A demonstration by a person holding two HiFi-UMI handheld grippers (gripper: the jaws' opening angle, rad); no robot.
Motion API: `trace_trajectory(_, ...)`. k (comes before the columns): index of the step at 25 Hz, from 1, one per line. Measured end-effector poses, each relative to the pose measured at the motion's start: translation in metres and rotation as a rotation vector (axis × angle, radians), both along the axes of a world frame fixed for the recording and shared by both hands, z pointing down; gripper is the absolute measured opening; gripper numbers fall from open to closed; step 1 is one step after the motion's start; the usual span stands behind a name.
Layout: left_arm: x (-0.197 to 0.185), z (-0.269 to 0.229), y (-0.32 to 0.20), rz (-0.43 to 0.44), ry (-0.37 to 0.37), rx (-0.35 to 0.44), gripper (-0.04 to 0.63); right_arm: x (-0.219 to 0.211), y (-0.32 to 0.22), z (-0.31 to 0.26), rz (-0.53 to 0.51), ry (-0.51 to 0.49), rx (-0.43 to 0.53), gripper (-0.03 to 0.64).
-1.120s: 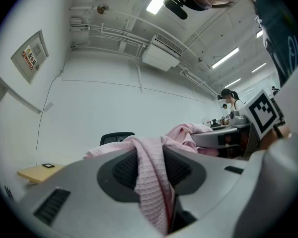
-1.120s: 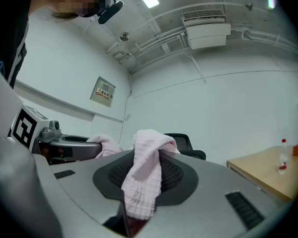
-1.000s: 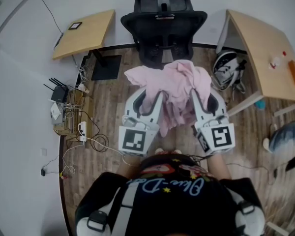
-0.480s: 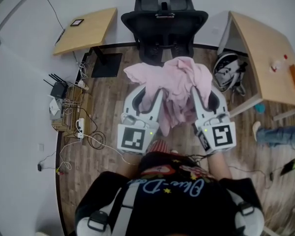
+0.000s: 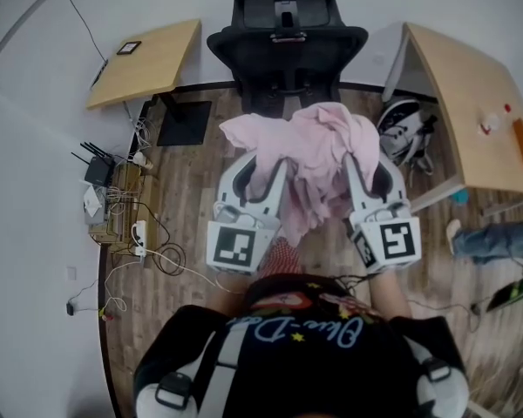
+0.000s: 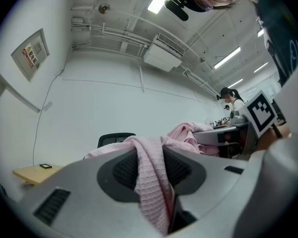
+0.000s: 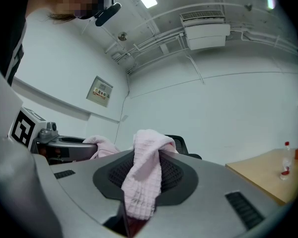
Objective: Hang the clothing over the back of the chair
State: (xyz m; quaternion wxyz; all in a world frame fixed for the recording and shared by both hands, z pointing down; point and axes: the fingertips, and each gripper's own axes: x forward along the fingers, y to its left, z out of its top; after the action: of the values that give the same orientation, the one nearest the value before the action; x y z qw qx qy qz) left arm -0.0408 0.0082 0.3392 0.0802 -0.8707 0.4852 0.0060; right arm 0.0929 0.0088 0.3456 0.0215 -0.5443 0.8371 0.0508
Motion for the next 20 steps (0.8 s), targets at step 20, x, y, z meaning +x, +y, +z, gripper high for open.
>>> trace_trajectory(20, -0.021, -0.006, -0.109, -0.030, -0.033, 0.001, 0.126, 0.022, -0.109, -0.014, 0.069, 0.022, 0.029, 0.089)
